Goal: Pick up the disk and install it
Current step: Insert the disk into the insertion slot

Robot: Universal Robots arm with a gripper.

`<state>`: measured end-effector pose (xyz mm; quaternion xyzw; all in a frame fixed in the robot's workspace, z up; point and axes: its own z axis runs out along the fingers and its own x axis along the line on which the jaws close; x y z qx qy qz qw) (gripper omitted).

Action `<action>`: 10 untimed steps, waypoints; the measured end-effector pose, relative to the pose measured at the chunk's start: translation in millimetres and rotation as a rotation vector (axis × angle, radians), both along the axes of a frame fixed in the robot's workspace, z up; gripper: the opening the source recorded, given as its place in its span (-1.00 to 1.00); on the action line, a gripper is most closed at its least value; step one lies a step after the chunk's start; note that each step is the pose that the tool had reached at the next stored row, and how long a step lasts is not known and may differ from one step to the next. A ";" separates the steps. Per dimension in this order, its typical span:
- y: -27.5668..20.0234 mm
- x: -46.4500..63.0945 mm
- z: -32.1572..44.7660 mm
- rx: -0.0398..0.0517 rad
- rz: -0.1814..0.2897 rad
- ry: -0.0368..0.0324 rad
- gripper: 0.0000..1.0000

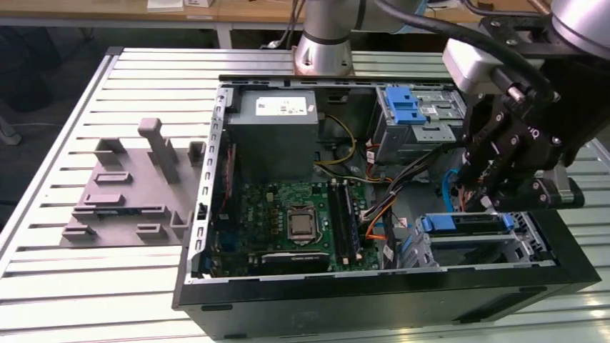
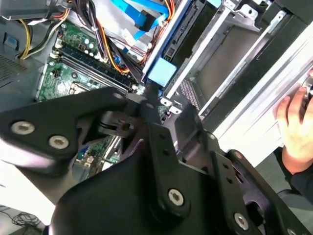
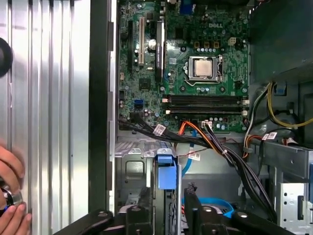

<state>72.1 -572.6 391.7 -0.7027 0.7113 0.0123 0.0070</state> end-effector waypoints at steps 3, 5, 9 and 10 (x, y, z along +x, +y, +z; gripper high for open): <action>0.0 0.0 -3.9 0.0000 0.000 0.0000 -0.40; 0.0 0.0 -6.2 0.0002 0.000 0.0000 -0.51; 0.0 0.0 -10.5 0.0003 0.000 0.0000 -0.76; 0.0 0.0 -11.4 0.0003 0.000 0.0000 -0.76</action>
